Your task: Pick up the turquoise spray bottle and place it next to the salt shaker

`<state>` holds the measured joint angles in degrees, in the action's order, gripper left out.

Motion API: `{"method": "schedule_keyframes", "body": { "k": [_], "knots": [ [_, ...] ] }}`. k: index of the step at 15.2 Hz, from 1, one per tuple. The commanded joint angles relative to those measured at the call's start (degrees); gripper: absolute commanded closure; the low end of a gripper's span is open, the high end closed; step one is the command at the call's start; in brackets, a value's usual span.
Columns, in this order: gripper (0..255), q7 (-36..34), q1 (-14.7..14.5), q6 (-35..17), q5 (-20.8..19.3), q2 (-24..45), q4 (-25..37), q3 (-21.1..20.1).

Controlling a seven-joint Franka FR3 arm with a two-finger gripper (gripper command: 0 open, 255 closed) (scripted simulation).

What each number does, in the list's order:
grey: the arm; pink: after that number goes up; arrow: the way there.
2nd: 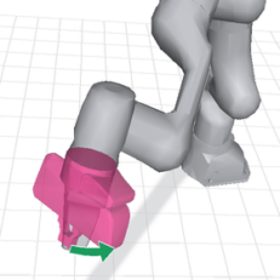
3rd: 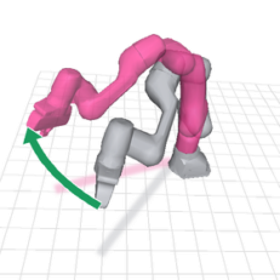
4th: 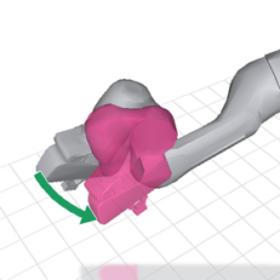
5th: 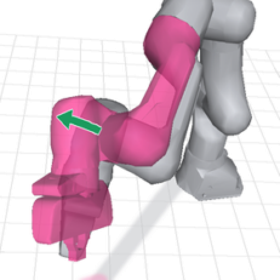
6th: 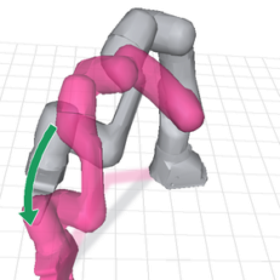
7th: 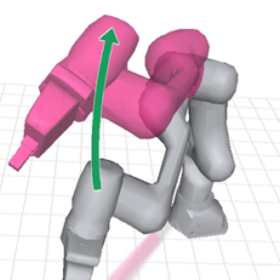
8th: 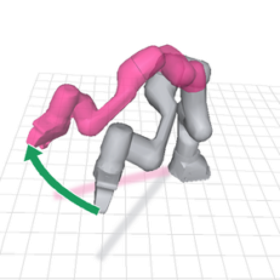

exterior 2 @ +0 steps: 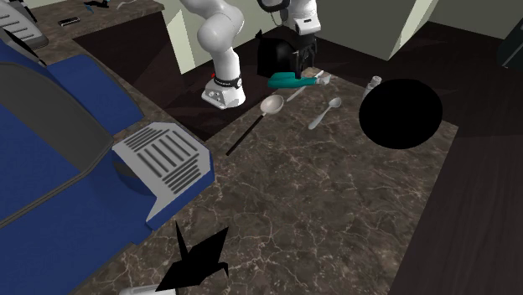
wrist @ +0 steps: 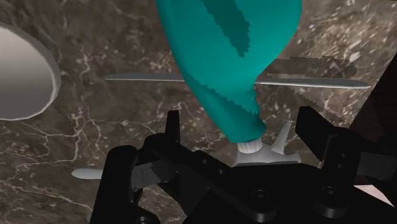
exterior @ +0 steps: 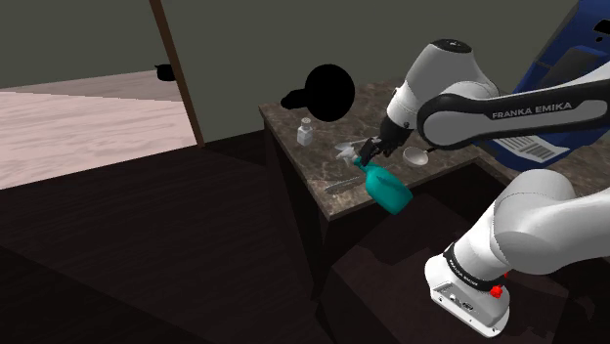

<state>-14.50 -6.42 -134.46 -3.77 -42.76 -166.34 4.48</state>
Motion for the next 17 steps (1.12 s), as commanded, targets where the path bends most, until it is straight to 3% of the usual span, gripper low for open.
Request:
{"method": "schedule_keyframes", "body": {
  "k": [1, 8, 16, 17],
  "knots": [
    [0, 2.2, 0.3, -2.8, -1.1, -0.6, -2.8, 0.9],
    [0, 2.2, 0.3, -11.0, -1.4, 5.8, -4.5, 1.3],
    [0, 2.2, 0.3, -11.0, -1.4, 5.8, -4.5, 1.3],
    [255, 2.2, 0.3, -11.0, -1.4, 5.8, -4.5, 1.3]
  ]
}}
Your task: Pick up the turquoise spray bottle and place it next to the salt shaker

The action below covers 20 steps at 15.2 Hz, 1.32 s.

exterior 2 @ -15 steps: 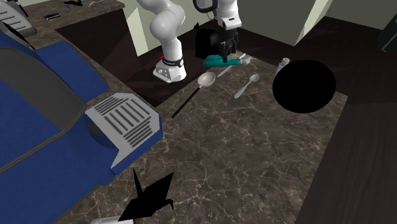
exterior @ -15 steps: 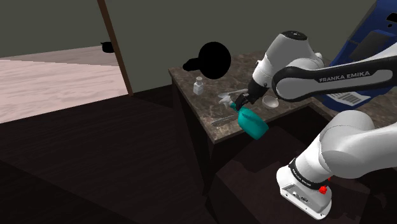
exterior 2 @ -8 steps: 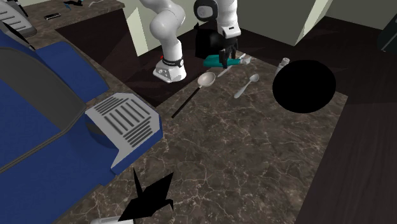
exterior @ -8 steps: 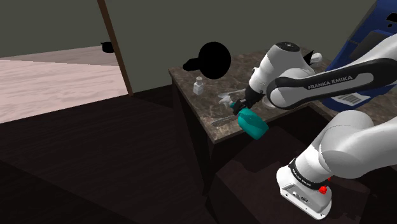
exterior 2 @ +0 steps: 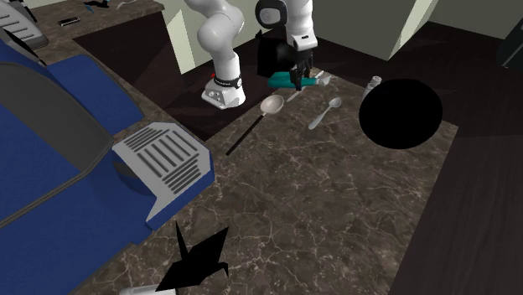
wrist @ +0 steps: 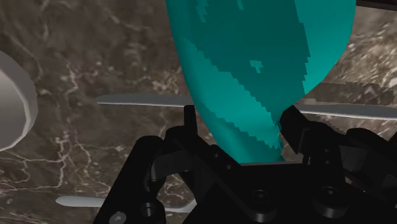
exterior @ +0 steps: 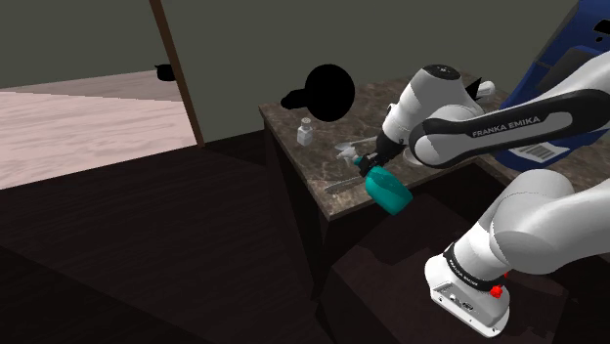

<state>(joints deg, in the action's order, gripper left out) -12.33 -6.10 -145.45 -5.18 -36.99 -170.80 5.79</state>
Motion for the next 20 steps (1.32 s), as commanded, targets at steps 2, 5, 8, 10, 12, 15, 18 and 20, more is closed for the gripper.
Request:
{"method": "schedule_keyframes", "body": {
  "k": [2, 5, 8, 10, 12, 15, 18, 20],
  "knots": [
    [255, 0.0, 0.0, 0.0, 0.0, 0.1, 0.0, 0.0],
    [255, 0.0, 0.0, 0.1, 0.0, 0.0, 0.0, 0.0],
    [255, 0.0, 0.0, 0.2, 0.0, -0.1, 0.0, 0.0],
    [255, 0.0, 0.0, 1.2, 0.1, -0.8, 0.3, -0.1],
    [255, 0.0, -0.1, 3.6, 0.2, -2.3, 1.1, -0.2],
    [255, 0.0, -0.2, 7.0, 0.4, -4.3, 2.5, -0.3],
    [255, 0.1, -0.2, 10.2, 0.5, -6.1, 4.0, -0.5],
    [255, 0.1, -0.3, 12.3, 0.6, -7.1, 5.1, -0.6]
  ]
}}
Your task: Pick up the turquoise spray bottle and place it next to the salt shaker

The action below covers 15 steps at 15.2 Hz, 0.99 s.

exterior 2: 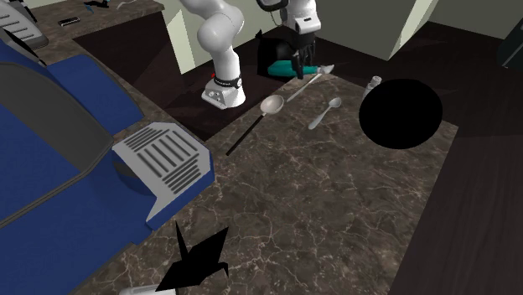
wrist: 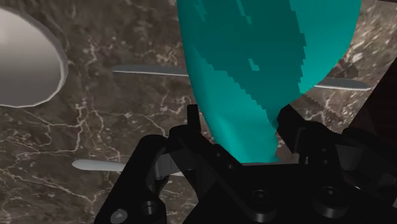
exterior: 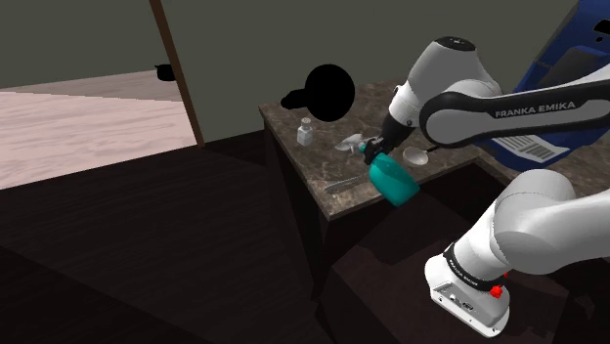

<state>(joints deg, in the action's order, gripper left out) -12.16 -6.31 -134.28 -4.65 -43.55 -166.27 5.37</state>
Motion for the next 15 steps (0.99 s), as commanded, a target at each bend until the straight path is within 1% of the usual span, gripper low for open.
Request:
{"method": "schedule_keyframes", "body": {
  "k": [1, 15],
  "knots": [
    [255, -0.1, -0.1, 2.2, 0.2, -1.0, 1.1, -0.2],
    [255, 0.0, -0.5, 14.9, 0.9, -4.8, 10.0, -0.8]
  ]
}}
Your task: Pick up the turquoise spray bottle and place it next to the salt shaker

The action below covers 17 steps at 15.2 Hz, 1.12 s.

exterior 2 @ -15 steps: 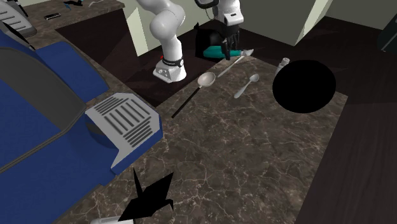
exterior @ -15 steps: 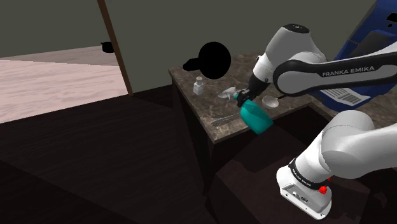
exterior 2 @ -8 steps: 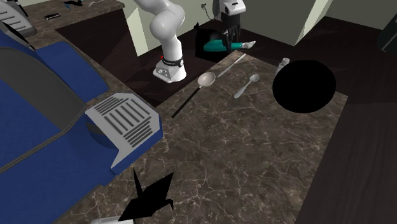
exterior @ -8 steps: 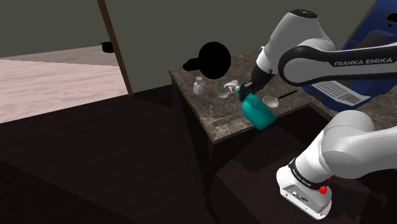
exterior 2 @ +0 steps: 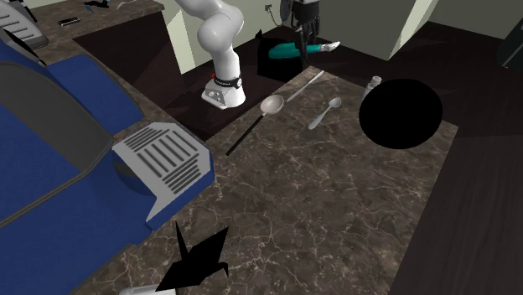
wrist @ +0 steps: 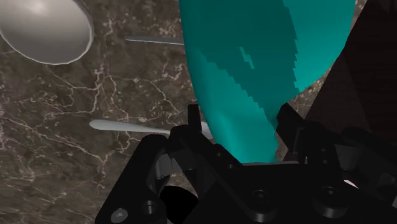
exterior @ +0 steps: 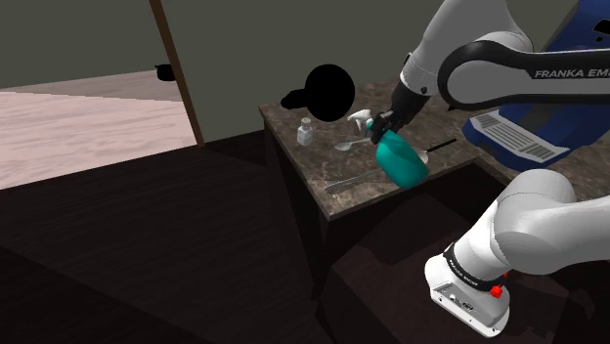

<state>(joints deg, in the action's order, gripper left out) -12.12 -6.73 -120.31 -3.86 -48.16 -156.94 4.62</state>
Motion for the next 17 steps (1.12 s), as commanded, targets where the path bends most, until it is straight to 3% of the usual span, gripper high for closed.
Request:
{"method": "schedule_keyframes", "body": {
  "k": [1, 9, 12, 17],
  "knots": [
    [255, 0.0, -0.1, 1.8, 0.1, -0.3, 1.4, -0.1],
    [255, 0.0, -0.2, 7.6, 0.4, -0.7, 6.9, -0.4],
    [255, 1.4, -0.3, 4.1, 0.1, 8.3, 12.4, 1.2],
    [255, 1.4, -0.2, 0.0, -0.1, 8.7, 8.8, 1.4]
  ]
}}
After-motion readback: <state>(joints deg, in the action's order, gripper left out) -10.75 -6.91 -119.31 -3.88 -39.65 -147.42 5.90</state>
